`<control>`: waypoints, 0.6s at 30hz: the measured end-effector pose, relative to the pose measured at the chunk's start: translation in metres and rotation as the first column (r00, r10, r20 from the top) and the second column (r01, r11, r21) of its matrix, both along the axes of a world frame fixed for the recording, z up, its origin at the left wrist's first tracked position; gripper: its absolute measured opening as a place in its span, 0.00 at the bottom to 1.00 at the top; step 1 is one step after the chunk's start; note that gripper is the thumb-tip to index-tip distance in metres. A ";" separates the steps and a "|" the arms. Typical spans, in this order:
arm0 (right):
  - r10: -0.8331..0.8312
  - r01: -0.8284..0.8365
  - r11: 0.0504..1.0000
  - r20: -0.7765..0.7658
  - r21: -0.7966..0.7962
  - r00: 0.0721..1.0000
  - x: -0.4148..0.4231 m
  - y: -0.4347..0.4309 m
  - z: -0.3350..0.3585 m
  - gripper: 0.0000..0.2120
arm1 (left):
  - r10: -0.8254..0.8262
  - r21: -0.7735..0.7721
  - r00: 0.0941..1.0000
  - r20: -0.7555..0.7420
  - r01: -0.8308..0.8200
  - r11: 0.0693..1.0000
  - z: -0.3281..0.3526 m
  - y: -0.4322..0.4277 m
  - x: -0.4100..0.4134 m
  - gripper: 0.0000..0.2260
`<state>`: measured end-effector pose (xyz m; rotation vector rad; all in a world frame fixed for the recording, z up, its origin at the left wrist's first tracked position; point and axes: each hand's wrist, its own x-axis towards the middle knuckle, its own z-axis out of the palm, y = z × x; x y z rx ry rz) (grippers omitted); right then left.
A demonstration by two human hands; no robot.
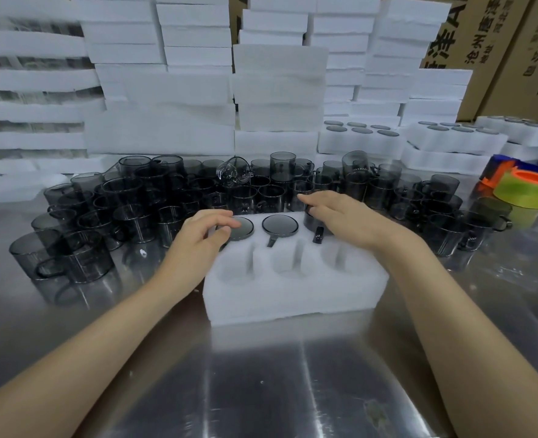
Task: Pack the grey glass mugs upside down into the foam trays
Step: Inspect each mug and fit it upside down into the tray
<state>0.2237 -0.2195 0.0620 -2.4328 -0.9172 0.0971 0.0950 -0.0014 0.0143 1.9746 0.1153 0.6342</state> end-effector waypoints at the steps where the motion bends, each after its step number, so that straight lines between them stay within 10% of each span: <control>1: 0.023 -0.023 0.998 0.003 -0.060 1.000 0.000 0.001 -0.002 0.21 | 0.003 -0.002 1.000 0.002 -0.003 1.000 0.000 0.000 0.000 0.16; 10: -0.063 0.055 0.868 0.002 -0.493 0.998 0.002 0.008 -0.013 0.24 | 0.000 -0.073 0.999 0.033 0.003 0.997 -0.007 -0.003 0.001 0.18; 18: 0.044 -0.047 0.940 -0.017 -0.339 0.999 -0.007 0.005 -0.008 0.24 | -0.010 -0.146 0.997 0.073 0.020 0.989 -0.014 0.001 0.007 0.19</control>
